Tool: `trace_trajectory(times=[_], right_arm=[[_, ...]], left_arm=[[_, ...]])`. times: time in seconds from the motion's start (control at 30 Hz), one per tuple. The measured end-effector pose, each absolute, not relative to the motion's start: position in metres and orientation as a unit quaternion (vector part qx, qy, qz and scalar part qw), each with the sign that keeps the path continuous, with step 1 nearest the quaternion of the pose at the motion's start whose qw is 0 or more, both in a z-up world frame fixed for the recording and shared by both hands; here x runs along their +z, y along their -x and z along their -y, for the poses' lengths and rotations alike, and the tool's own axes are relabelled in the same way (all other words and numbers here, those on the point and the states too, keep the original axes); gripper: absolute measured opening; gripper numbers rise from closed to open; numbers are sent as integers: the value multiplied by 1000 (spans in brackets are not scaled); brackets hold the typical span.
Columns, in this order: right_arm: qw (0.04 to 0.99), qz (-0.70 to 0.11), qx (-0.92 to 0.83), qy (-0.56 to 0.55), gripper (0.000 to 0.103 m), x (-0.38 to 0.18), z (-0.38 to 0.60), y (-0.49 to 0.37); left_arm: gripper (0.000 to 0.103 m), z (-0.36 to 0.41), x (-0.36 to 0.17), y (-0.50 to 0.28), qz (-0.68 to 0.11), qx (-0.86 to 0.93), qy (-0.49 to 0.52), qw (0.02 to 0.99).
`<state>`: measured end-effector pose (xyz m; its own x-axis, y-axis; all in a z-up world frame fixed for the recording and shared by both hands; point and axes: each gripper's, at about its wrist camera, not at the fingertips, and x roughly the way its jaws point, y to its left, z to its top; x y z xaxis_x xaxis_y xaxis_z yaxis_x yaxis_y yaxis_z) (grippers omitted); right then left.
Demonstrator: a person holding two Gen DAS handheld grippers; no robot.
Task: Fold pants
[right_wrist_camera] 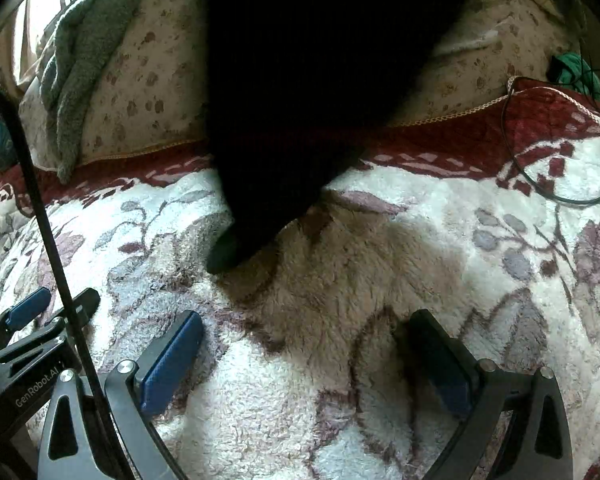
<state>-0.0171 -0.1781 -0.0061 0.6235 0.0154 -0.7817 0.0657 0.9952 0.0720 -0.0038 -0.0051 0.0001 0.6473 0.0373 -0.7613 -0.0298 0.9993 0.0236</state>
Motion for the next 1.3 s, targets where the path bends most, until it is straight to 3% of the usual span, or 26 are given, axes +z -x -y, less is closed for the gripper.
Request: trace_trajectory(times=[1.3], right_arm=[[899, -434, -13, -47, 102, -9, 177, 14]], left_arm=[[79, 8, -1, 3, -420, 21, -9, 907]])
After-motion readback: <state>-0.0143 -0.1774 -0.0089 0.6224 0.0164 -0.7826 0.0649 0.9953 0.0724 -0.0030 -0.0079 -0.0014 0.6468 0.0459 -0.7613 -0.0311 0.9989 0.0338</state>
